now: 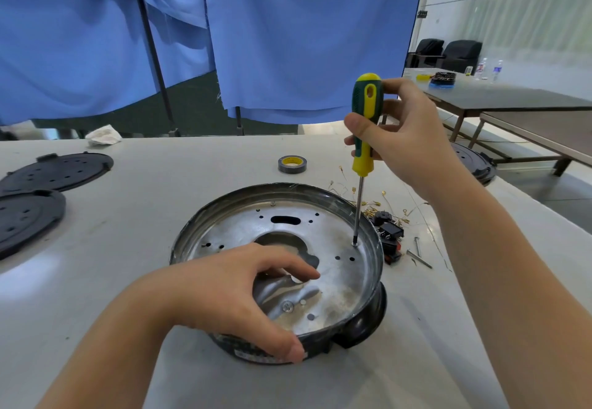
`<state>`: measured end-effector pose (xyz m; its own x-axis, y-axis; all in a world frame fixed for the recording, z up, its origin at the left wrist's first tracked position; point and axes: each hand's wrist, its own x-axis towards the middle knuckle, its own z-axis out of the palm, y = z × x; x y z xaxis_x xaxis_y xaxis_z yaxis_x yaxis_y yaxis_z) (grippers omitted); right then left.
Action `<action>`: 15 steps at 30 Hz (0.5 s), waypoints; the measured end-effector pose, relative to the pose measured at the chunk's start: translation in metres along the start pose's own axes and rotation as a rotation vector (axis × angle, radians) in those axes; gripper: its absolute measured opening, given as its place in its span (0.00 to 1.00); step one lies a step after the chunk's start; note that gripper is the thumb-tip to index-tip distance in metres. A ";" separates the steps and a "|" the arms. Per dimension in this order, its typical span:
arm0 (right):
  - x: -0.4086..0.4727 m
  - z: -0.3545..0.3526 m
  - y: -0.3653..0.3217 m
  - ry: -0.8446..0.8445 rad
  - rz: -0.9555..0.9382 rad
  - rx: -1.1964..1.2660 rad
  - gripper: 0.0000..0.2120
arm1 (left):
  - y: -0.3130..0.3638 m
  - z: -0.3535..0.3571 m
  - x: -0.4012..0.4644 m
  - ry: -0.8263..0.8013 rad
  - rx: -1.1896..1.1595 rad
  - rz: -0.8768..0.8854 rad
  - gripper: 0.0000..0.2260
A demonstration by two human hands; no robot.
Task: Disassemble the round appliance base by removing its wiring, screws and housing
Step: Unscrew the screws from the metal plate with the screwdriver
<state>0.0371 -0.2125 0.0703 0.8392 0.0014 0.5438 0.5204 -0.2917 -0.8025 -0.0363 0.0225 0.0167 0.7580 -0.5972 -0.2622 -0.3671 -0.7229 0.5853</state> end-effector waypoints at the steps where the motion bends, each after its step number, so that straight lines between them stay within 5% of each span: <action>1: 0.000 0.002 -0.001 -0.011 -0.008 0.004 0.18 | 0.000 0.000 0.000 0.001 -0.001 0.000 0.35; 11: 0.001 -0.012 0.002 -0.150 0.049 0.157 0.16 | -0.004 0.000 0.003 -0.010 0.020 0.003 0.35; 15: 0.001 -0.009 0.007 0.011 0.019 -0.109 0.20 | -0.002 -0.001 0.002 -0.019 0.017 -0.004 0.35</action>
<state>0.0399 -0.2234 0.0671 0.8468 -0.0157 0.5318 0.4835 -0.3941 -0.7816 -0.0335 0.0227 0.0160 0.7488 -0.6012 -0.2791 -0.3738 -0.7308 0.5711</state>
